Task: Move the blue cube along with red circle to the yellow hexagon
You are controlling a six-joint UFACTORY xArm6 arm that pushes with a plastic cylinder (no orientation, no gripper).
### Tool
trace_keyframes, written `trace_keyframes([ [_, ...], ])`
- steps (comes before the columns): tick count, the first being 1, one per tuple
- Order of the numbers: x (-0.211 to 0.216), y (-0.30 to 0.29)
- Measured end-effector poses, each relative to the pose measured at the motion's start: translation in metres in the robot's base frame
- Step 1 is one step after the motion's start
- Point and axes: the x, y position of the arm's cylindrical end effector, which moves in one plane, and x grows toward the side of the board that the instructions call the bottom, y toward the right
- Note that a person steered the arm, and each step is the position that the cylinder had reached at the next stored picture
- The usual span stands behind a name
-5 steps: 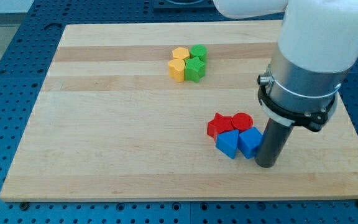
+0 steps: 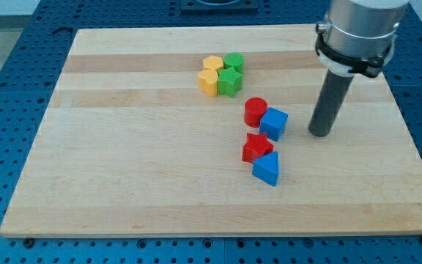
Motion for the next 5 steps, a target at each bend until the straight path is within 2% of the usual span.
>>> trace_keyframes([
  [2, -0.005, -0.095],
  [3, -0.007, -0.100],
  [4, -0.007, -0.074],
  [5, -0.007, -0.074],
])
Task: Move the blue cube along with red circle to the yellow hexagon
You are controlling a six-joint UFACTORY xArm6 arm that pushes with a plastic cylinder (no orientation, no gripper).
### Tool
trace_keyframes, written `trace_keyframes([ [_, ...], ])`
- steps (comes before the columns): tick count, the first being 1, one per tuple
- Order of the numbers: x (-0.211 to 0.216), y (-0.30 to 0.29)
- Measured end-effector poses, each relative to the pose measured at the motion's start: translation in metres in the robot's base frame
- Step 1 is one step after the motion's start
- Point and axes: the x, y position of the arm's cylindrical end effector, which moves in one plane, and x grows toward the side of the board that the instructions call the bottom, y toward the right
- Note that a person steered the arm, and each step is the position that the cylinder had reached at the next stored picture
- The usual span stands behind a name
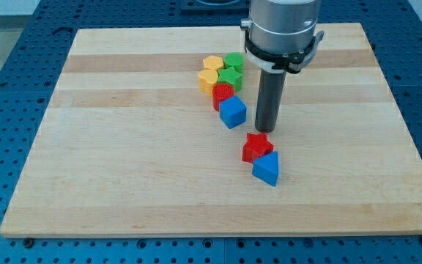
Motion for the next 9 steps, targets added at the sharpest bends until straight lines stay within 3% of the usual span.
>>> trace_keyframes([
  [1, -0.007, -0.018],
  [3, -0.008, -0.108],
  [5, -0.027, -0.145],
  [7, -0.008, -0.143],
  [9, -0.001, -0.093],
])
